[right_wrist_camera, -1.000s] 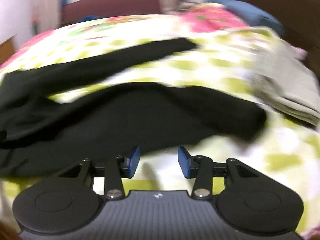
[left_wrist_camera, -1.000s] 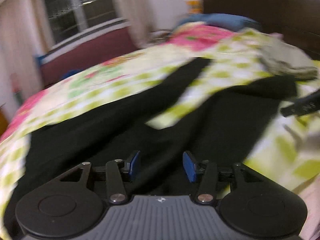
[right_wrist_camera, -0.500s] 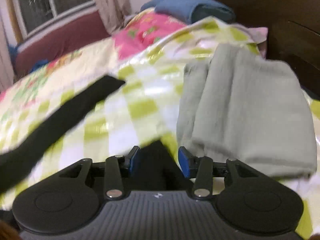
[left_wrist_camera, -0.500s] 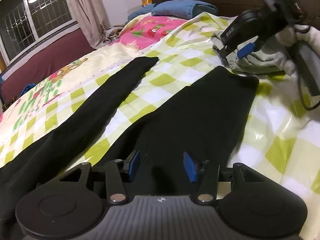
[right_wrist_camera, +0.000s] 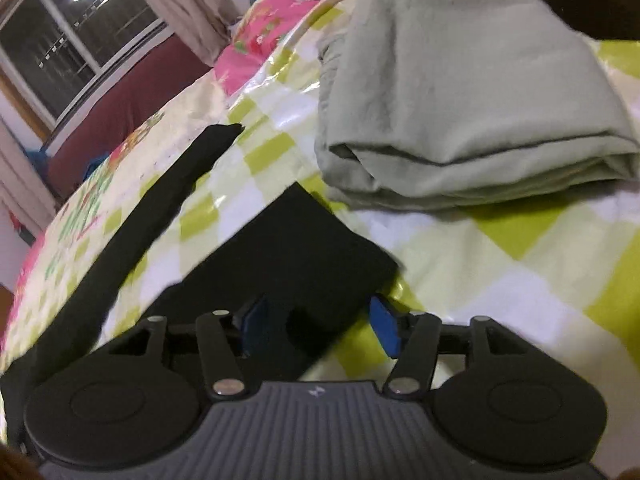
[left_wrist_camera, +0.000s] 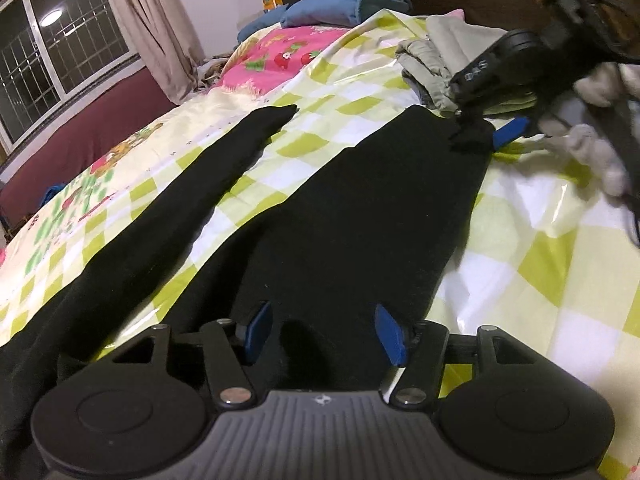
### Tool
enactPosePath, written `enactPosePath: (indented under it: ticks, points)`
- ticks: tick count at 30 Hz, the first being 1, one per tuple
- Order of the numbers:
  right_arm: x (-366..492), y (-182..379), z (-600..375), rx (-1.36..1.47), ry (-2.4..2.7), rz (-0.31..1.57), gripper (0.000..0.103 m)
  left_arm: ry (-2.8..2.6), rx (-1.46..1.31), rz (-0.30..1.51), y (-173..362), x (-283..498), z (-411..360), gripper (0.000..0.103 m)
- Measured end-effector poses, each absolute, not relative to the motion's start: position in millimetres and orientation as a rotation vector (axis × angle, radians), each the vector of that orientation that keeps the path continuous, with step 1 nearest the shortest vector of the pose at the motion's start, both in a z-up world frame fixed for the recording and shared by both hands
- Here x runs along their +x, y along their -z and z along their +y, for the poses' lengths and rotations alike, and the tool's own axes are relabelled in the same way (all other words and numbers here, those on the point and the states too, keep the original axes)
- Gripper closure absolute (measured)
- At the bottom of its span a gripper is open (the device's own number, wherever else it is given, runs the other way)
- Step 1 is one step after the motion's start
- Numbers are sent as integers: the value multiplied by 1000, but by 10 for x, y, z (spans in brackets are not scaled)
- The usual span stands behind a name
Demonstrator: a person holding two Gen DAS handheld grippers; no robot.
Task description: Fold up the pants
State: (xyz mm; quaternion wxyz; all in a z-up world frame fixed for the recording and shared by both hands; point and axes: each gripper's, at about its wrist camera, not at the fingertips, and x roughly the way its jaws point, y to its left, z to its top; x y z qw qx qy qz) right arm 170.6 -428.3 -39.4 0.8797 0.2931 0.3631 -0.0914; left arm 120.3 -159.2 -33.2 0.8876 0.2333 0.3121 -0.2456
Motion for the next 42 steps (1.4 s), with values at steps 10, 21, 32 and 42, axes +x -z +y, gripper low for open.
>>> enactPosePath:
  ticks: [10,21,32,42]
  points:
    - [1495,311,-4461,770,128,693,98,528,481,647,310,1187,-1626,31]
    - [1195,280,-4554,562,336,821,90,634,466,696,375,1028,-1752,30]
    - [1181,-310,-3606,177,245,693,84,383,424,554,-86,1061,-348,22]
    - [2829,-251,-1486,-219,-374,716,70,-6,417,569,-112,1961,1443,16]
